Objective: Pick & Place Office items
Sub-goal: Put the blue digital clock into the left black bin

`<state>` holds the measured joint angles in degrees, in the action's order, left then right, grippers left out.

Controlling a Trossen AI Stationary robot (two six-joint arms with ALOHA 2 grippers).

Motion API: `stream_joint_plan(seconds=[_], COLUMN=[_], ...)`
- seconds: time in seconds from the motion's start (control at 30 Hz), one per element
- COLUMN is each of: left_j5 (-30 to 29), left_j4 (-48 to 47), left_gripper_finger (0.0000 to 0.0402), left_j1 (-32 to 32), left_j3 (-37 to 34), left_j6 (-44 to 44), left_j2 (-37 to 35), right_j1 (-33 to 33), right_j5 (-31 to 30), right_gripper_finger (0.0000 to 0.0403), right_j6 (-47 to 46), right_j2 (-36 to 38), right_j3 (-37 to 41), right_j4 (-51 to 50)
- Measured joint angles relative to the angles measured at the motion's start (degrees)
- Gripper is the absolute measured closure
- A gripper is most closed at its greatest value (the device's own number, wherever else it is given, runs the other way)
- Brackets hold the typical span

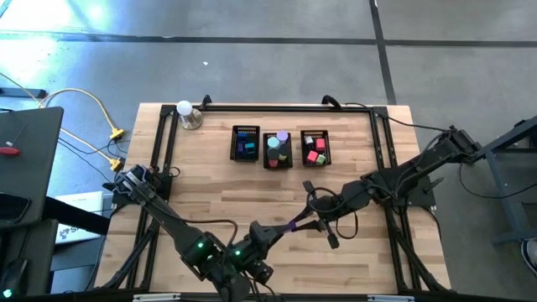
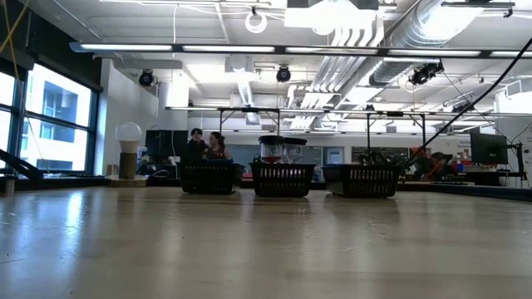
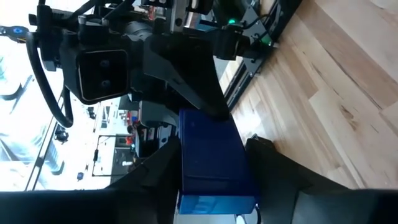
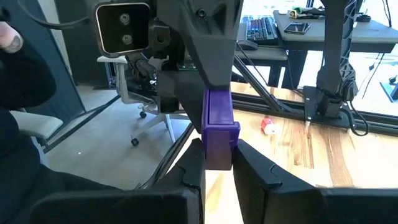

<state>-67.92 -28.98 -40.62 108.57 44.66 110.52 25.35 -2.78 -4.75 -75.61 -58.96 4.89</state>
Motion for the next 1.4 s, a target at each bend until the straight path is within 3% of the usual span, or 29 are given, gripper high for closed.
stream_joint_plan(seconds=[0.4, 0.5, 0.6, 0.9, 1.1, 1.2, 1.4], left_j5=[0.3, 0.5, 0.8, 1.3, 0.4, 4.0, 21.7], left_j4=[0.4, 0.1, 0.1, -0.7, -6.8, -15.1, -28.0], left_gripper_finger=[0.0242, 0.0253, 0.0253, 0.0253, 0.0253, 0.0253, 0.0253], left_j1=[0.3, 0.3, 0.4, 0.0, 0.3, 2.3, 10.9], left_j3=[0.0, 0.0, 0.0, 0.0, 0.0, 0.0, 0.0], left_j6=[-1.0, -6.0, -12.8, -16.5, -24.3, -33.8, -49.5], left_j2=[0.0, 0.0, 0.0, 0.0, -0.5, -2.7, -7.7], right_j1=[0.0, 0.0, 0.0, 0.6, 1.7, 2.9, 6.0], right_j5=[0.2, 0.1, -0.6, -4.0, -12.6, -15.6, -20.2], right_gripper_finger=[0.036, 0.0353, 0.0327, 0.0214, 0.0167, 0.0158, 0.0156], right_j6=[0.0, -0.1, -0.7, 0.6, -2.3, -5.6, -8.9], right_j2=[0.0, 0.0, 0.0, 1.0, 7.5, 11.2, 14.7], right_j3=[0.0, 0.0, 0.0, 0.0, 0.0, 0.0, 0.0], right_j4=[-0.4, -1.3, -2.1, -4.9, -13.0, -18.3, -24.7])
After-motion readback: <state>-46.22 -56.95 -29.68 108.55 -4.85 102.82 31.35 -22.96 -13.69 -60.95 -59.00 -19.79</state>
